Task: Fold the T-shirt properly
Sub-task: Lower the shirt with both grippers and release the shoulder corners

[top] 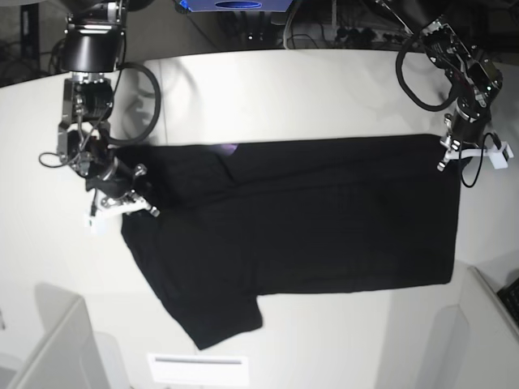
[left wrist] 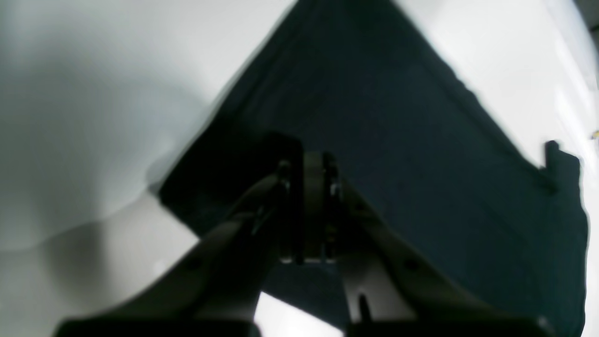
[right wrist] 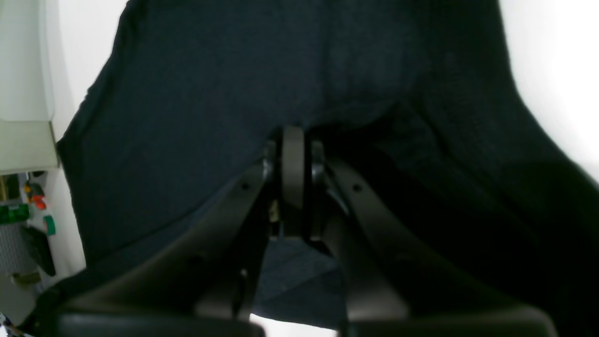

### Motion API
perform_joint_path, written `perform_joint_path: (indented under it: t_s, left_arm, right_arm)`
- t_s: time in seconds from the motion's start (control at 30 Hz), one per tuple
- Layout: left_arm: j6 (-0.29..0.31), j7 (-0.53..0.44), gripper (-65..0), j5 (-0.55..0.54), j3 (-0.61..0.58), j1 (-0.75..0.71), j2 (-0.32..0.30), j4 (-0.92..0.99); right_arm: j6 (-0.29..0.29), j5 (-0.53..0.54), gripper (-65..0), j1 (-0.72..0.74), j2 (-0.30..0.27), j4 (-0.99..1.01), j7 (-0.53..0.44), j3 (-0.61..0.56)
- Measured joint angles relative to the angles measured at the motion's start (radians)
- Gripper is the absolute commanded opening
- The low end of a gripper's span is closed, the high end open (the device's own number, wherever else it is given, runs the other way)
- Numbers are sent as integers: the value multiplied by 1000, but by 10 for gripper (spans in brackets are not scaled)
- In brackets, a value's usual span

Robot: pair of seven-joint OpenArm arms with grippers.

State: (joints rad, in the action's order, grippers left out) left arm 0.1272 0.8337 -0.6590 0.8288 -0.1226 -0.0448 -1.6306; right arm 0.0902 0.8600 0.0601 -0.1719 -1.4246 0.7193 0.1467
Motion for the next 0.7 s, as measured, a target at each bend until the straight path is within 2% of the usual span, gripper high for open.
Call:
perform_joint_path:
  t_s: [0.13,0.23,0.33,0.37,0.4,0.47,0.53,0.7]
  left_arm:
    - [0,1,-650,0,2,-3,0,8]
    - [0,-3,-476,0,2,-3,0,6]
    - [0,-3,-311,-1,2,-5,0,2]
    - [0,-1,-273,0,1,-5,-8,2]
    - [0,1,-240,-4,1,-5,-14,3]
    - [0,-6,-184,-5,3,-3,-27,3]
    - [2,-1,-161,-9,38,2,-23,3]
    - [1,0,-161,-7,167,-6,-22,-71]
  right_arm:
    - [0,3,-650,-2,4,0,4,0]
    - [0,3,-650,-5,1,0,6,0]
    - [-1,5,-446,-11,2,-2,0,0]
    - [0,10,-401,-18,1,-7,-2,0]
    - [0,9,-377,-27,1,-14,-1,0]
    - [0,7,-374,-50,6,-39,-3,27]
    - [0,6,-374,-76,9,-81,-39,73]
    - [1,11,-374,-176,3,-220,-108,194]
